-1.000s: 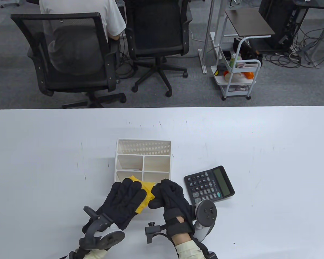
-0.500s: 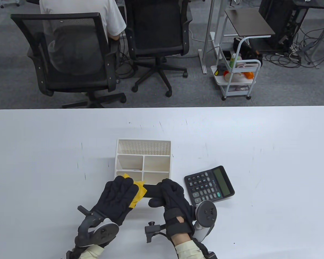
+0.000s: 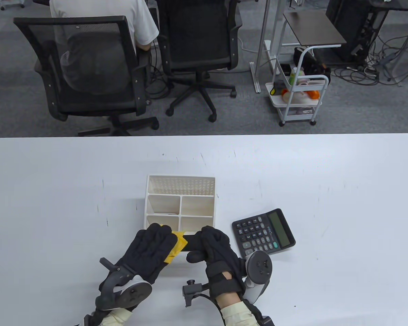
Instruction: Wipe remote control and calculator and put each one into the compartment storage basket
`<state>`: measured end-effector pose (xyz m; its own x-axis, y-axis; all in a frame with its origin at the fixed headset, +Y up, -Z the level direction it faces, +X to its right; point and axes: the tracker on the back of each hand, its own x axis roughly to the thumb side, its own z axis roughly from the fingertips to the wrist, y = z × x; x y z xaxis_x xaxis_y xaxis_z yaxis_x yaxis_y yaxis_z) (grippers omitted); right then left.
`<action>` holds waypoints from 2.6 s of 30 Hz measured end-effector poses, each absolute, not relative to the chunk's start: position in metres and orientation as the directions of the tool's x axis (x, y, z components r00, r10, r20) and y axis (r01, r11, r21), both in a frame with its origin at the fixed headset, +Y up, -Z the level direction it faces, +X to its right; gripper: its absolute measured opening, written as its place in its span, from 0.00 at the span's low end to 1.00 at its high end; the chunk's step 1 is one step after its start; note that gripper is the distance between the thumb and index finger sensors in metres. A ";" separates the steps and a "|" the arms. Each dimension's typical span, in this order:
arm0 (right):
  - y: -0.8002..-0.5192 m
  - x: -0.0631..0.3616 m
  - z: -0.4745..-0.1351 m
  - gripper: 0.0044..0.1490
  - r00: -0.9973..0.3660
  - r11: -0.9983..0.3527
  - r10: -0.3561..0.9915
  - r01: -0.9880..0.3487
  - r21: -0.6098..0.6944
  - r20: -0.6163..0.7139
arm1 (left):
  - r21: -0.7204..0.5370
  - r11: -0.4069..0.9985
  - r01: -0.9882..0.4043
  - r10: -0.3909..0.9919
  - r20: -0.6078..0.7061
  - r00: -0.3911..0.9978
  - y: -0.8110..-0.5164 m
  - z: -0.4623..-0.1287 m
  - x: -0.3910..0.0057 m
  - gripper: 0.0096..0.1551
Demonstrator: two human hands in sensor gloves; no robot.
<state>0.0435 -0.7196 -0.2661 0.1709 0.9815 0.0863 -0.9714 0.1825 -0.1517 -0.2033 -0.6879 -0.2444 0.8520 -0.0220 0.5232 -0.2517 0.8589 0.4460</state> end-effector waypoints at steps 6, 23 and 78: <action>-0.711 0.043 -0.265 0.29 0.113 0.140 0.979 -0.977 -0.159 0.168 | 0.378 0.815 -0.439 0.210 0.514 0.832 -0.682 -0.250 -0.222 0.24; -0.615 0.052 -0.279 0.30 -0.472 -0.325 0.744 -0.874 -0.362 0.473 | 0.233 0.482 -0.844 0.770 0.346 0.536 -0.682 -0.260 -0.266 0.21; -0.713 0.186 -0.330 0.49 -0.881 -0.933 0.352 -0.357 -0.045 -0.317 | 0.131 0.491 -0.861 0.801 0.322 0.505 -0.689 -0.260 -0.251 0.22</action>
